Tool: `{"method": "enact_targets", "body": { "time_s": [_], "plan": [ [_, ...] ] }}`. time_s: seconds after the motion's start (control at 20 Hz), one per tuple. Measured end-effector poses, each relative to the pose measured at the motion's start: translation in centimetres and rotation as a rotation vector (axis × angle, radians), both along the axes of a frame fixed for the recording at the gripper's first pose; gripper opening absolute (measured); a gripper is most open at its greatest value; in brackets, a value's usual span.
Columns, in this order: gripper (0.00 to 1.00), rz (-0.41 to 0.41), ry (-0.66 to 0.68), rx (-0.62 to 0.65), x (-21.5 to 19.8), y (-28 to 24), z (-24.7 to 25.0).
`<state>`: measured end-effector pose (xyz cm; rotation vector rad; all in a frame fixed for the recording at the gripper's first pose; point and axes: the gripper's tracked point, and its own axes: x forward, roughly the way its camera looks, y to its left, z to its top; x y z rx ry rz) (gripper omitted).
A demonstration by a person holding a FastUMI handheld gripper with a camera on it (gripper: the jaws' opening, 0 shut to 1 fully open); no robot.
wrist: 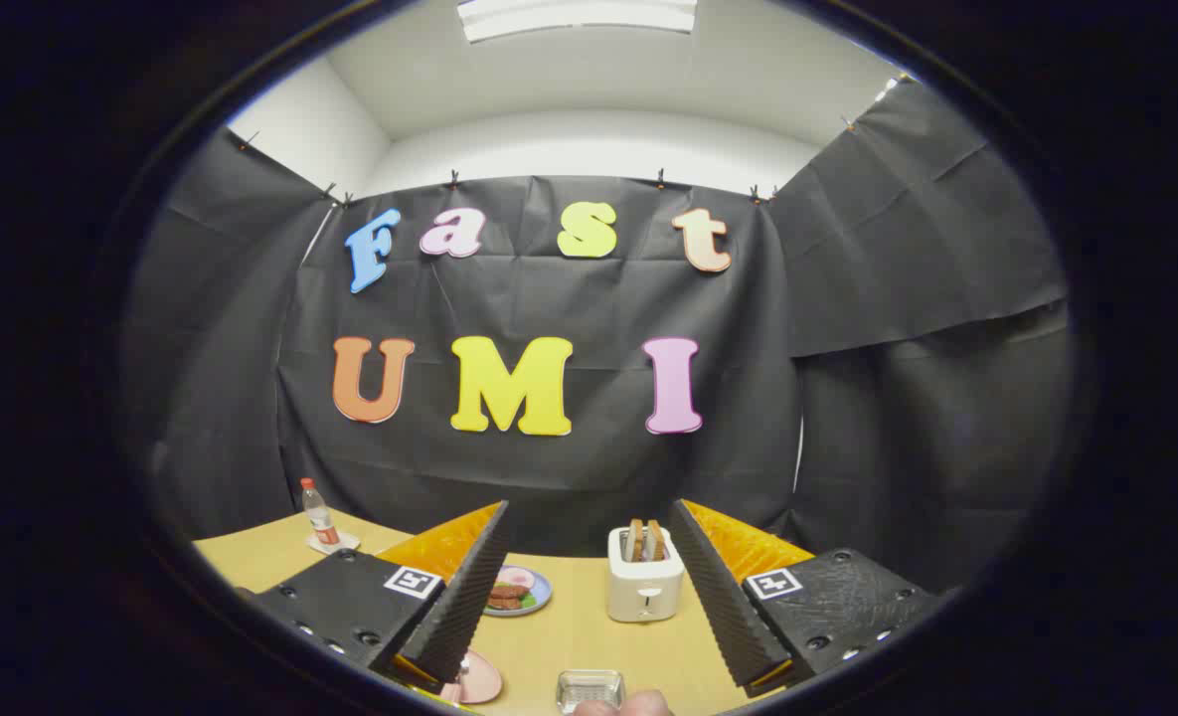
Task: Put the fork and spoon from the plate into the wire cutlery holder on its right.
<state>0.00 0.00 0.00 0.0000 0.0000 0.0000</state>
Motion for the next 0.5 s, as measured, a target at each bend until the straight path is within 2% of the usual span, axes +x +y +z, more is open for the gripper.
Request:
{"method": "enact_targets", "body": {
  "time_s": [0.35,0.5],
  "plan": [
    [0.95,-0.016,0.058,0.022,-0.6,1.4,-1.7],
    [0.95,0.001,0.070,0.024,-1.2,1.9,-2.0]
  ]
}}
